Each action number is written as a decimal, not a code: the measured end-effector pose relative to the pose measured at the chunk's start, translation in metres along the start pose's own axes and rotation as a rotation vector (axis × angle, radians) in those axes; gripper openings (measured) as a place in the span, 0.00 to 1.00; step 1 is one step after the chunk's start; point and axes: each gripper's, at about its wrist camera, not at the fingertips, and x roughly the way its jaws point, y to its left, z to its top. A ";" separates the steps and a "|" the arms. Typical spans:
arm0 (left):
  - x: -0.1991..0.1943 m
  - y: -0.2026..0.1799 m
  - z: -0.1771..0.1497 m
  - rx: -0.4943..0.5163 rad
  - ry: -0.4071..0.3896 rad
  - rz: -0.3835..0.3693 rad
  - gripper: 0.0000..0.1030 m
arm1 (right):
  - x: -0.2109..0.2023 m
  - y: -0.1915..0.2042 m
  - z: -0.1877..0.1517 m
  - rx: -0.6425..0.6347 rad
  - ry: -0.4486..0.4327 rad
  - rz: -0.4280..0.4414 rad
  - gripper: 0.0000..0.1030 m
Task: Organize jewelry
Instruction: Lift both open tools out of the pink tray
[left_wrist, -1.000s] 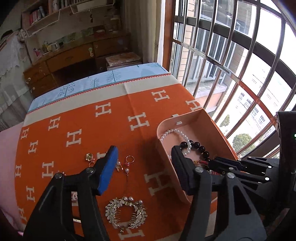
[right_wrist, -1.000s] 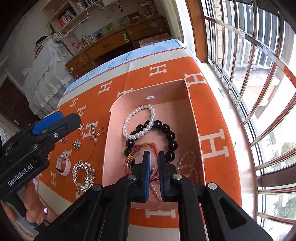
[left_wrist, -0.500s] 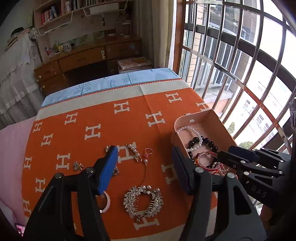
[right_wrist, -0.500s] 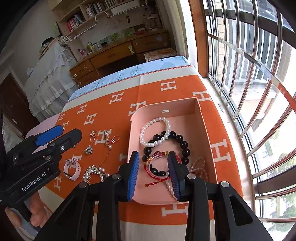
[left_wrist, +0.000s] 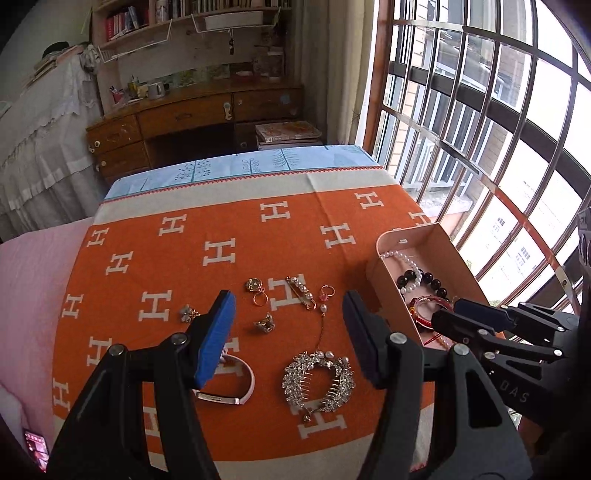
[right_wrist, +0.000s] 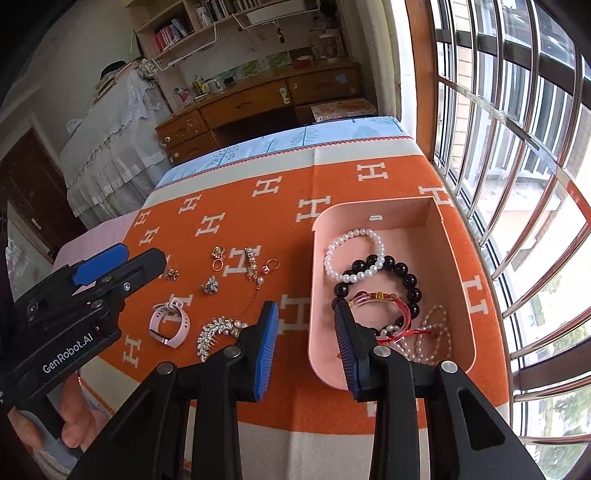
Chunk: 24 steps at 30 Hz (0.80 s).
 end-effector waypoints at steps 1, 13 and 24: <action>-0.002 0.004 -0.001 -0.005 -0.003 0.002 0.56 | 0.000 0.003 0.000 -0.006 0.000 0.003 0.31; -0.010 0.035 -0.010 -0.047 -0.009 0.034 0.56 | 0.007 0.034 0.004 -0.063 0.014 0.033 0.31; -0.010 0.055 -0.017 -0.063 0.009 0.084 0.56 | 0.022 0.058 0.014 -0.114 0.030 0.071 0.31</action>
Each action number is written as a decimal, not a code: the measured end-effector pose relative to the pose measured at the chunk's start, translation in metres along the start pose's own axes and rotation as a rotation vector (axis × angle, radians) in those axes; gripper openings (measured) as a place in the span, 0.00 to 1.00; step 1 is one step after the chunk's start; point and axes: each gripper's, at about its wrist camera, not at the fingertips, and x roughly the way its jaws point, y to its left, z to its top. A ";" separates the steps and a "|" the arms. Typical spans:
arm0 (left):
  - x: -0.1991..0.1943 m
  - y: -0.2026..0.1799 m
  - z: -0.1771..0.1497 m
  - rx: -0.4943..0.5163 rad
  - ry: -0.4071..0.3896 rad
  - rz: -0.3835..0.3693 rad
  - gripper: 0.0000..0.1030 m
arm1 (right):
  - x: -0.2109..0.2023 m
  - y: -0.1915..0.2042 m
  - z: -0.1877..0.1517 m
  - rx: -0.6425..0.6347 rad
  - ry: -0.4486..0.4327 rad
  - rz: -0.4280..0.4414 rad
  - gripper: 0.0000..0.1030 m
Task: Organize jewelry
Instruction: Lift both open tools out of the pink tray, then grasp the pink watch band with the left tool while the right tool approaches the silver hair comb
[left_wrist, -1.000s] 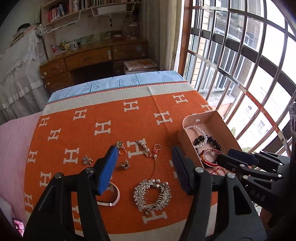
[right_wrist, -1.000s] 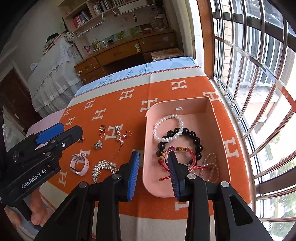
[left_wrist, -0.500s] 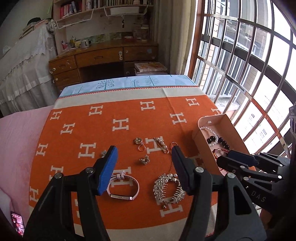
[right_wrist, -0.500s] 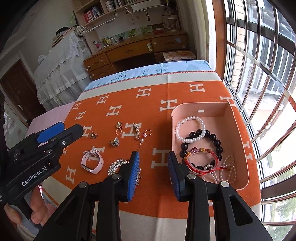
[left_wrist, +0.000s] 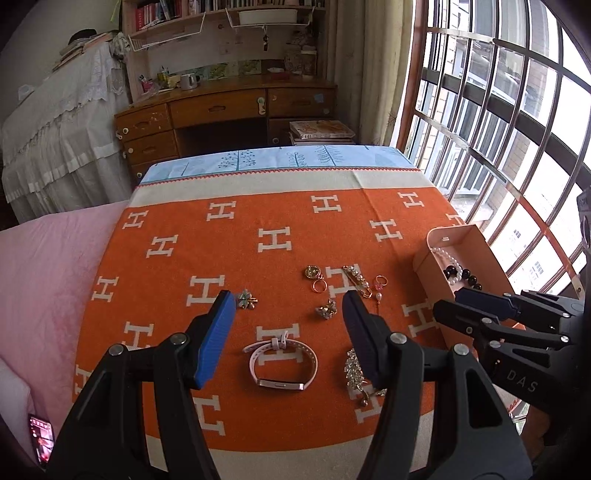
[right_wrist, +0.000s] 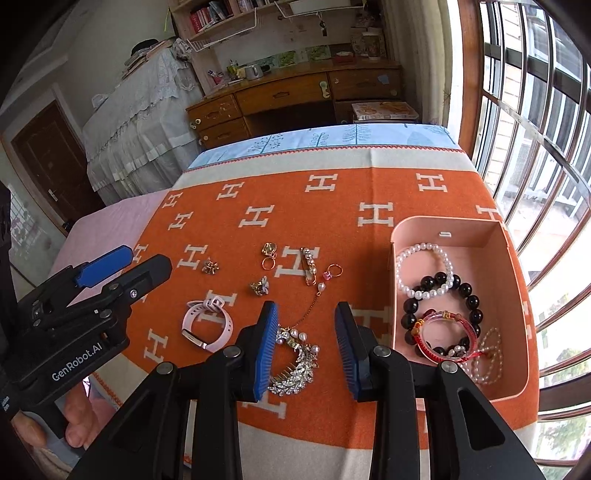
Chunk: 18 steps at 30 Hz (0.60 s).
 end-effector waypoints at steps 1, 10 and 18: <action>0.001 0.002 0.000 -0.001 0.004 0.004 0.56 | 0.002 0.002 0.001 -0.005 0.003 0.005 0.31; 0.006 0.028 0.002 -0.047 0.041 0.016 0.56 | 0.012 0.022 0.018 -0.058 -0.005 0.045 0.33; 0.007 0.046 0.003 -0.071 0.059 0.048 0.56 | 0.020 0.036 0.036 -0.087 -0.018 0.082 0.33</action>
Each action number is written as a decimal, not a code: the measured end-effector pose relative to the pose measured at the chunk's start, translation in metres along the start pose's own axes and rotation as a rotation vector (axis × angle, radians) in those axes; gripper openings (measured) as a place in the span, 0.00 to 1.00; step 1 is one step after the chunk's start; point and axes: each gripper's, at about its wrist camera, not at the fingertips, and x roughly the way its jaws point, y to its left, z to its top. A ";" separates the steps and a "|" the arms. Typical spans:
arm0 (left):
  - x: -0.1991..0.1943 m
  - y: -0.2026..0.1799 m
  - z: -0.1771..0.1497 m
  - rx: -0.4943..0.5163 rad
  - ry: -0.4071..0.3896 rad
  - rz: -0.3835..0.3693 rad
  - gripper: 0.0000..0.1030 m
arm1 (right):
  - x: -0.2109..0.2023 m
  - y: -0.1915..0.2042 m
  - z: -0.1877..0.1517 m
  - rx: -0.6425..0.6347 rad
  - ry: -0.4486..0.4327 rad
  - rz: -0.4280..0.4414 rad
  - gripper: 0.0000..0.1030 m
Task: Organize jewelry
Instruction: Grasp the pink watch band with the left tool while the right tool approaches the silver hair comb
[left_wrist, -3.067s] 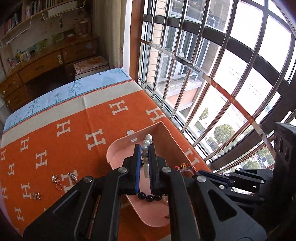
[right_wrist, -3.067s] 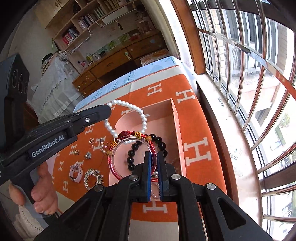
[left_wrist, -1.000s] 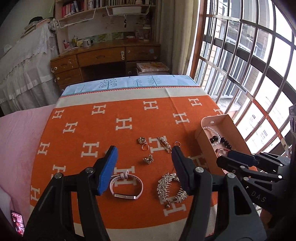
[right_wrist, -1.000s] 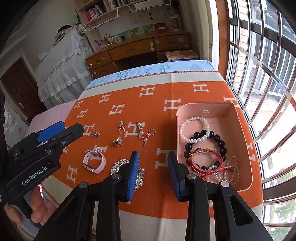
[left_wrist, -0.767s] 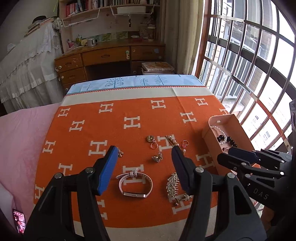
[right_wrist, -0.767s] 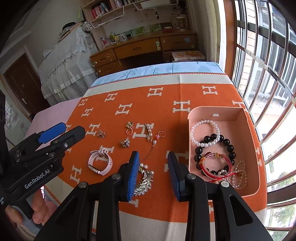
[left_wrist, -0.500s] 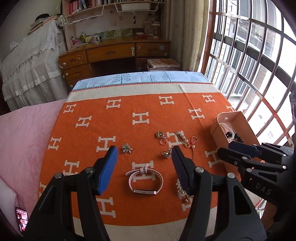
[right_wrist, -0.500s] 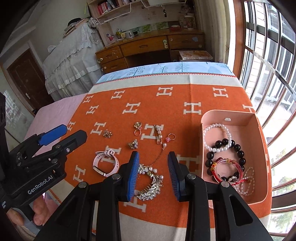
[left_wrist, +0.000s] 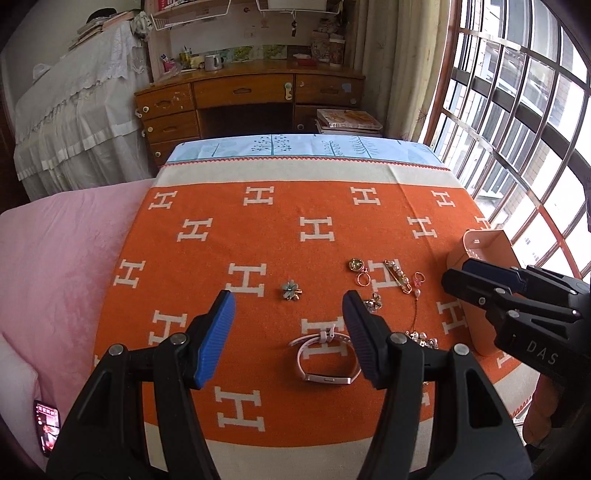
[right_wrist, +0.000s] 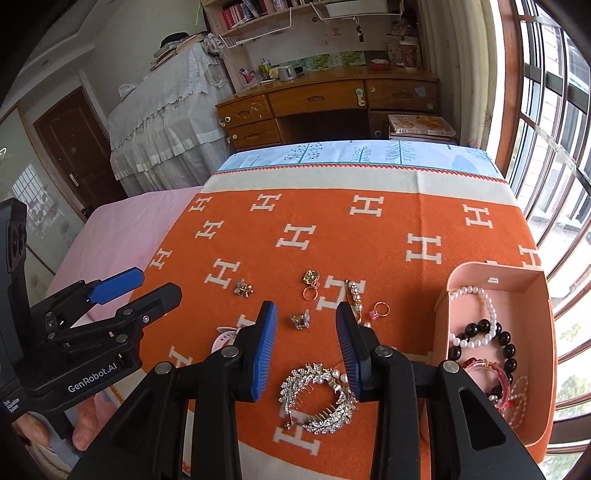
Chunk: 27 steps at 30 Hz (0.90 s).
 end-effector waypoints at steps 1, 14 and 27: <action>0.001 0.002 0.000 -0.004 0.002 0.001 0.56 | 0.002 0.001 0.002 -0.002 -0.001 0.003 0.33; 0.021 0.025 0.005 -0.060 0.064 -0.002 0.56 | 0.026 0.004 0.026 -0.022 0.042 0.031 0.38; 0.045 0.038 0.000 -0.088 0.116 -0.018 0.56 | 0.053 -0.012 0.031 0.020 0.101 0.033 0.40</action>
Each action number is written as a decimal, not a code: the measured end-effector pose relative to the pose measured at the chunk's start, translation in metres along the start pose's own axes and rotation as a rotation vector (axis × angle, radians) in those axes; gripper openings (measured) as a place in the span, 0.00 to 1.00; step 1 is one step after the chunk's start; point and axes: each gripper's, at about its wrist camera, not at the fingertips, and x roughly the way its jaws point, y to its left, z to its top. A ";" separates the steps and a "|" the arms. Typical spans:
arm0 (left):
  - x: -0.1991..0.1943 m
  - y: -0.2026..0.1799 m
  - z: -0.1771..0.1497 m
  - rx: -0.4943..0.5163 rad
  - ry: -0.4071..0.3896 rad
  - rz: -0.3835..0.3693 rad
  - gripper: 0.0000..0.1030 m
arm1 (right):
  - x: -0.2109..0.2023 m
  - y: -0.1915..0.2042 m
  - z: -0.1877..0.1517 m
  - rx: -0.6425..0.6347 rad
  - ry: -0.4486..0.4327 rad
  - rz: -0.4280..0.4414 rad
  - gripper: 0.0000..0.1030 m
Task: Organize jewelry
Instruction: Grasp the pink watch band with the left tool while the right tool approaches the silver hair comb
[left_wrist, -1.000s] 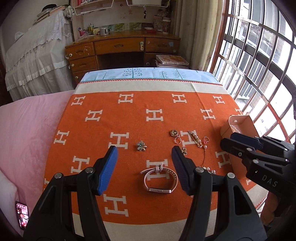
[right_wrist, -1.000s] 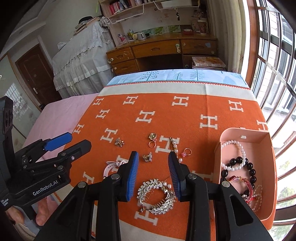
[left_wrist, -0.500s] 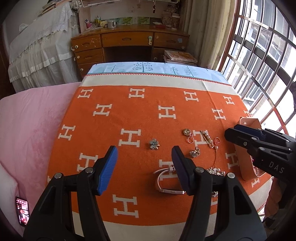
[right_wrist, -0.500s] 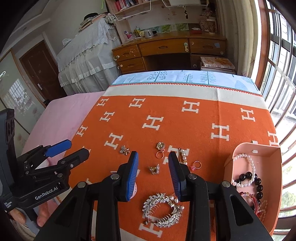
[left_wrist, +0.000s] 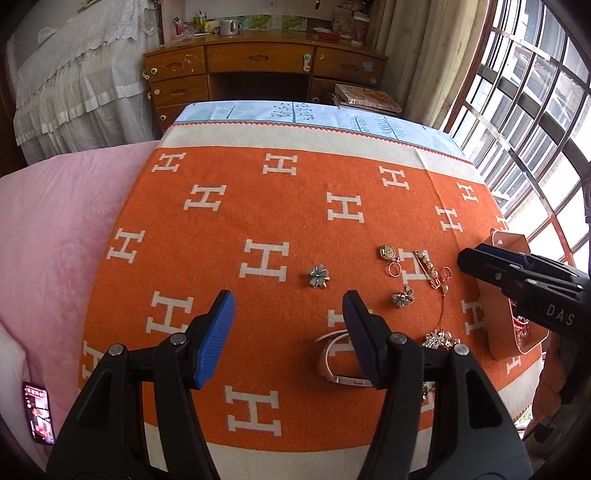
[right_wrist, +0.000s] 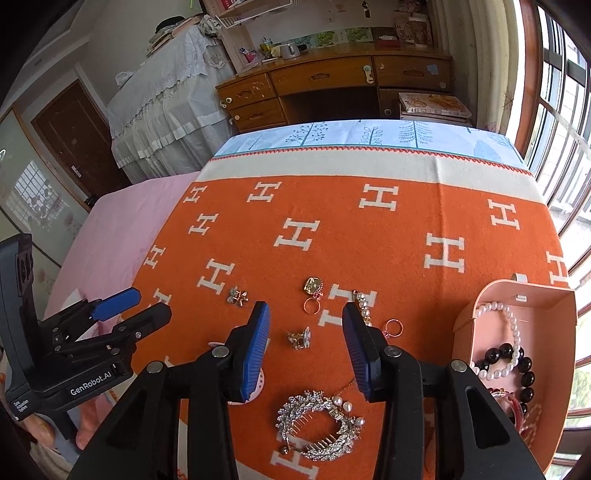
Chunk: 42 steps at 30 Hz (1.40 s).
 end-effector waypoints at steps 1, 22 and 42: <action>0.001 0.001 0.001 -0.001 0.004 -0.003 0.56 | 0.001 -0.002 0.000 0.008 0.005 0.003 0.40; 0.026 0.011 -0.019 0.004 0.144 -0.098 0.56 | 0.031 -0.026 0.008 0.135 0.115 0.079 0.40; 0.078 -0.057 -0.024 0.554 0.249 -0.077 0.55 | 0.022 -0.035 -0.022 0.133 0.209 0.083 0.40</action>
